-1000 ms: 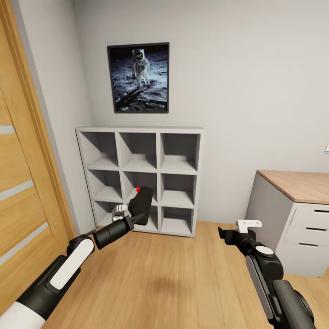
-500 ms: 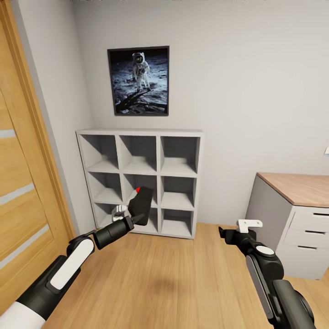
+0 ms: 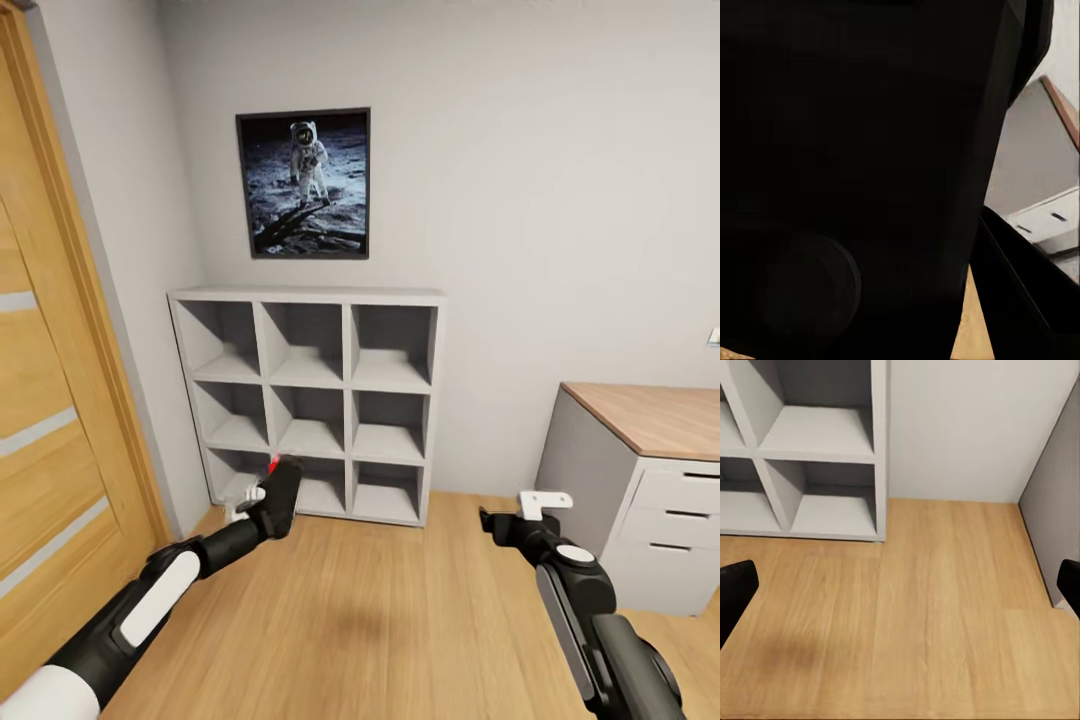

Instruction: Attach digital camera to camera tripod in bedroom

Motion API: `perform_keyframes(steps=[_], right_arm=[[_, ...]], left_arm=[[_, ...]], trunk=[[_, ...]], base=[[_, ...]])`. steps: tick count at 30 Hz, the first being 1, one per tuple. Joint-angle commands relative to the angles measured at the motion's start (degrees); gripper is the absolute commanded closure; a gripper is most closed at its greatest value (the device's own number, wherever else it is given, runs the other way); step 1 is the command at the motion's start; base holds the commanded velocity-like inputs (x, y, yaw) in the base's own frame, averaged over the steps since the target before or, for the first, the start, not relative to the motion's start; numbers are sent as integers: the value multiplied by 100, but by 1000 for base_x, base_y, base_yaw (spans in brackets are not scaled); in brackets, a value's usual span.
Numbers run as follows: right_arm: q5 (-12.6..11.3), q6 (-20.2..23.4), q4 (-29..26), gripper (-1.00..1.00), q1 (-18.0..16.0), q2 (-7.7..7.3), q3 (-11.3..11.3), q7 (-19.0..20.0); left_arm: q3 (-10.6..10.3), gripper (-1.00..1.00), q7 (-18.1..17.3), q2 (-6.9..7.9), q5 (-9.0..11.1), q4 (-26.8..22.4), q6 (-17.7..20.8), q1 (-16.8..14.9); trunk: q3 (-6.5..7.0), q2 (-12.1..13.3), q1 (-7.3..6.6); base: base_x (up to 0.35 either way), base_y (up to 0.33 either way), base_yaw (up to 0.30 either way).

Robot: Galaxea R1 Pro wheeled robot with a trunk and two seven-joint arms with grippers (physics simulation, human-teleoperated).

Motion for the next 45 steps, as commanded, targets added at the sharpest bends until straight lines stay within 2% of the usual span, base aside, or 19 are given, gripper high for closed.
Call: perform_keyframes(steps=[1,2,3,7,8,14,18,21,26,27,31,32,33,35,36,38,45], right_arm=[[-21,8,92,-100,-4,-6,-16,-30],[-20,-14,187,-100,-4,-7,-45,-30],[-20,-64,406,-100,-4,-11,-129,-22],[-10,-132,829,-100,-4,-23,-263,-4],[-14,-152,1054,-100,-4,-28,-303,11],[-20,-163,1545,-100,14,-63,-323,48],[-13,-226,2249,-100,86,-108,-328,71],[-15,-402,2856,-100,175,-118,-329,68],[-17,-1195,4378,-100,323,-118,-313,33],[-12,-1526,4991,-100,338,-120,-307,12],[25,-2385,6378,-100,354,-123,-291,-6],[41,-2649,6719,-100,356,-123,-283,-8],[82,-3215,7357,-100,359,-124,-263,-15],[125,-3767,7881,-100,361,-116,-248,-12],[175,-4236,8212,-100,357,-97,-236,0],[271,-4823,8630,-100,326,-70,-226,38],[293,-4935,8764,-100,314,-24,-225,5]], left_arm=[[-18,100,-3,5,56,218,-59,-7],[-27,100,5,6,46,443,-140,-7],[-48,100,6,10,25,977,-334,-7],[-72,100,-13,18,3,2048,-703,-7],[-79,100,-44,33,1,2444,-829,-7],[-97,100,-68,19,-7,2655,-913,-7],[-217,100,-73,-12,-30,2835,-953,-7],[-316,100,-79,-98,-84,3105,-1069,-7],[-383,100,-93,-444,-148,3946,-1611,-7],[-390,100,-93,-558,-185,4202,-1755,-7],[-398,100,-102,-749,-328,4635,-1955,-7],[-399,100,-106,-787,-377,4723,-1990,-7],[-400,100,-111,-853,-477,4873,-2051,-7],[-401,100,-118,-903,-568,4999,-2101,-7],[-402,100,-127,-935,-633,5102,-2139,-7],[-403,100,-214,-989,-714,5312,-2219,-7],[-396,100,-399,-994,-703,5458,-2314,-7]], trunk=[[13,37,-23],[31,77,-45],[49,117,-67],[120,278,-155],[138,318,-177],[246,558,-309],[318,719,-396],[372,839,-462],[461,1040,-572],[479,1080,-594],[551,1240,-682],[569,1280,-704],[587,1320,-726],[623,1401,-770],[641,1441,-792],[677,1521,-836],[803,1802,-989]], base=[[0,0,0],[0,0,0],[0,0,0],[0,0,0],[0,0,0],[0,0,0],[0,0,0],[0,0,0],[0,0,0],[0,0,0],[0,0,0],[0,0,0],[0,0,0],[0,0,0],[0,0,0],[0,0,0],[0,0,0]])
